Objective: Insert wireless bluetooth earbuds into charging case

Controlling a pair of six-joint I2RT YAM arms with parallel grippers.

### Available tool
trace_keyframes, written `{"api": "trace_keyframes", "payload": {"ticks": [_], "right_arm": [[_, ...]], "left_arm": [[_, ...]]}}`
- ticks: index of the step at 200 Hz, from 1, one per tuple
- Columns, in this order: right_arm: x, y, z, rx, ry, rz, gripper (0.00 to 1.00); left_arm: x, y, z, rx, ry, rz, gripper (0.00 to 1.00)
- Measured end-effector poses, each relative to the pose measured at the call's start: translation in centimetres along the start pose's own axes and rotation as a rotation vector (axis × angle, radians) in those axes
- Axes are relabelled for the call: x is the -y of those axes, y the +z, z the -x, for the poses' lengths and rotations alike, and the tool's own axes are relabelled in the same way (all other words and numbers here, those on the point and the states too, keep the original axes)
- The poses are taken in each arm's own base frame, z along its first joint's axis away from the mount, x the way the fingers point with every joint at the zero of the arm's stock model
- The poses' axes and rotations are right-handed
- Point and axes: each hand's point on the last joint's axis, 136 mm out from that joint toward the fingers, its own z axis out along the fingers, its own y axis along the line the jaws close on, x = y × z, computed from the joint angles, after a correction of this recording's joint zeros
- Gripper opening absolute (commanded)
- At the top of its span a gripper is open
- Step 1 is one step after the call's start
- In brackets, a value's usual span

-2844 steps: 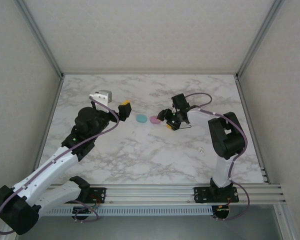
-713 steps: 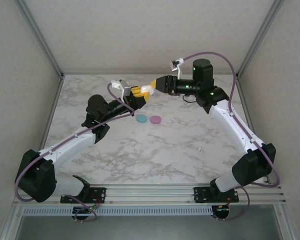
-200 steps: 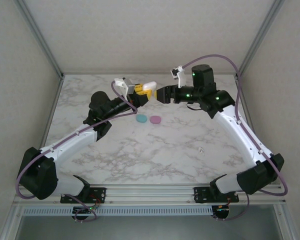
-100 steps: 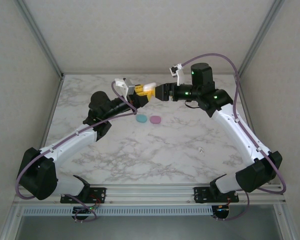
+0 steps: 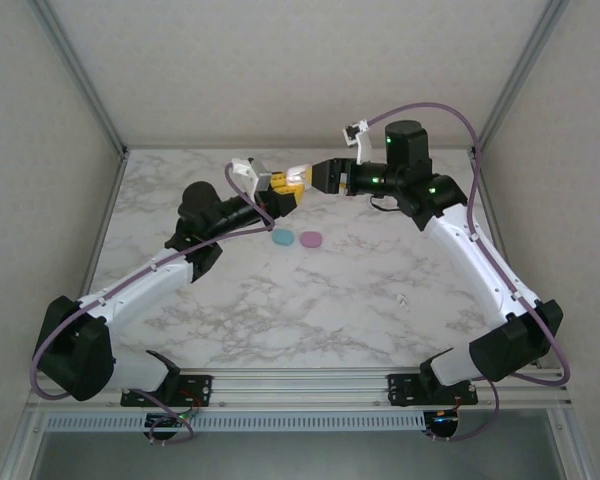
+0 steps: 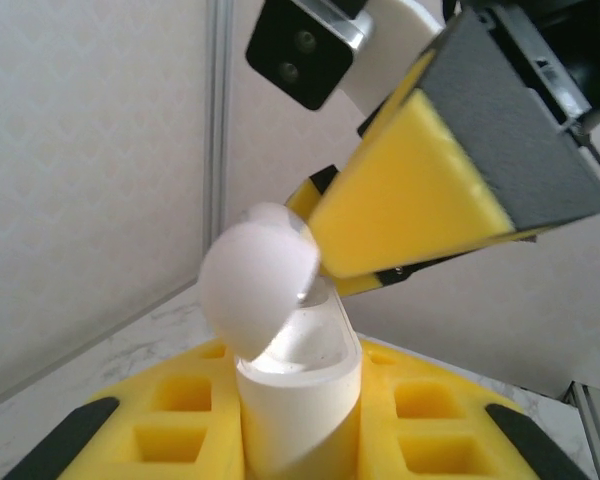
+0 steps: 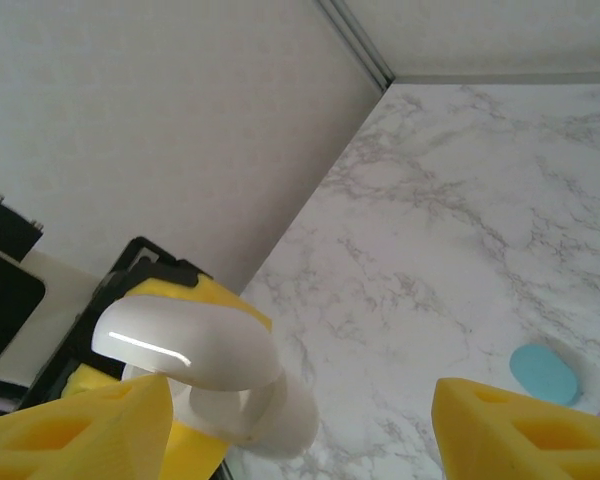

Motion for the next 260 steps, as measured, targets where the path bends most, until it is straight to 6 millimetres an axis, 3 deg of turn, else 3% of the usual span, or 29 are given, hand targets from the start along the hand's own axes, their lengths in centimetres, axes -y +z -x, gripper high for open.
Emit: {"api": "trace_keyframes", "payload": {"ticks": [91, 111, 122, 142, 157, 169, 183, 193, 208, 221, 260], "right_arm": [[-0.2, -0.4, 1.0, 0.031, 0.0, -0.01, 0.74], [0.2, -2.7, 1.4, 0.094, -0.017, -0.101, 0.65], [1.2, -5.0, 1.5, 0.152, -0.008, -0.196, 0.56], [5.7, -10.3, 0.5, 0.249, 0.087, -0.411, 0.54], [11.1, -13.6, -1.9, 0.277, 0.225, -0.58, 0.53], [16.0, -14.8, -5.5, 0.242, 0.367, -0.696, 0.52], [21.2, -15.0, -11.4, 0.133, 0.548, -0.8, 0.51], [23.8, -14.7, -16.0, 0.036, 0.665, -0.853, 0.51], [25.7, -14.3, -21.9, -0.105, 0.803, -0.9, 0.52], [26.1, -13.9, -24.9, -0.192, 0.874, -0.904, 0.54], [27.2, -13.1, -27.2, -0.28, 0.936, -0.916, 0.58]], "left_arm": [[-0.1, -0.4, 0.3, 0.002, 0.029, 0.025, 0.0], [-0.3, -0.7, -0.2, -0.006, 0.025, 0.048, 0.0], [-0.5, -0.8, -0.5, -0.009, 0.025, 0.057, 0.0], [-0.6, -0.9, -0.8, -0.015, 0.021, 0.068, 0.0], [-0.5, -1.1, -1.0, -0.019, 0.017, 0.069, 0.0], [-0.4, -1.2, -0.9, -0.017, 0.018, 0.07, 0.0], [-0.3, -1.4, -0.8, -0.015, 0.02, 0.071, 0.0], [-0.3, -1.4, -0.8, -0.015, 0.019, 0.071, 0.0], [-0.3, -1.4, -0.9, -0.016, 0.019, 0.071, 0.0], [-0.3, -1.4, -0.8, -0.015, 0.019, 0.071, 0.0], [-0.3, -1.4, -0.9, -0.016, 0.019, 0.071, 0.0]]}}
